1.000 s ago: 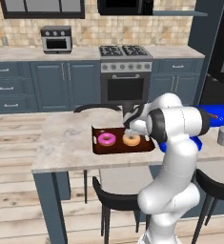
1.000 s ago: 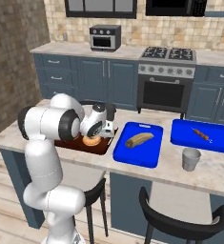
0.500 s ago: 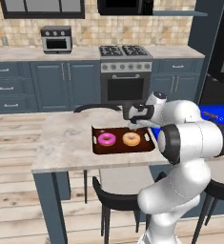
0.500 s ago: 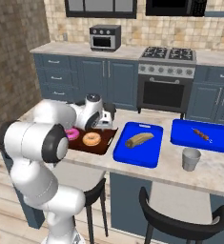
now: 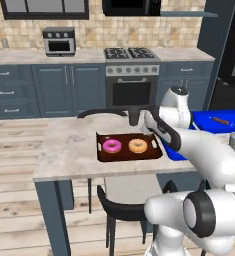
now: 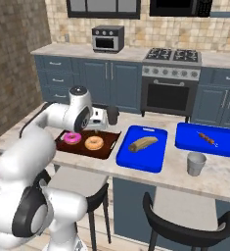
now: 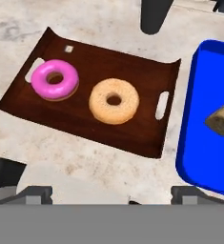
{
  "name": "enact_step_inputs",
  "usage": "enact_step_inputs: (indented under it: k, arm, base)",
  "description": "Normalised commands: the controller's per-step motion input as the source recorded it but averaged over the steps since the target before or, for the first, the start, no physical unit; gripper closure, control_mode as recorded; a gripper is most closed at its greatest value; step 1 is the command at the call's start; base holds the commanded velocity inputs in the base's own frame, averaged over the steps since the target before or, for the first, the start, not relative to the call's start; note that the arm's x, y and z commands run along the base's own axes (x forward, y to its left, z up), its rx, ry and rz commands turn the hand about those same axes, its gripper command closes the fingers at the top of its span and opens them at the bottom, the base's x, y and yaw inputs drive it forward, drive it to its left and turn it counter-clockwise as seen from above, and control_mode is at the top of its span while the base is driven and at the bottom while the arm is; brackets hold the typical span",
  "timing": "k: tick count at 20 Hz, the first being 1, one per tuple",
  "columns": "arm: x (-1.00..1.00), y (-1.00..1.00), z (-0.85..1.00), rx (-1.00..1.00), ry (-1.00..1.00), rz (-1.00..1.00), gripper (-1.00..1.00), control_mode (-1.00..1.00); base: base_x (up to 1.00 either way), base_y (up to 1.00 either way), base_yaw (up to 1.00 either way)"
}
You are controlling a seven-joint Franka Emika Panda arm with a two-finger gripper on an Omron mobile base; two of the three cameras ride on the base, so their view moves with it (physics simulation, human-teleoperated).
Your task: Take the donuts from the fridge and place them on the empty tray on the dining counter.
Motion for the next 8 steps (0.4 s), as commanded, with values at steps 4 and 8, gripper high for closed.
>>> enact_step_inputs:
  k: [4, 8]
  arm:
    - [-1.00, 0.22, 0.38, -0.05, 0.10, 0.00, -1.00, -1.00]
    - [-1.00, 0.27, 0.13, -0.02, 0.13, 0.00, -1.00, -1.00]
  base:
    - [0.00, 0.00, 0.00]
    - [0.00, 0.00, 0.00]
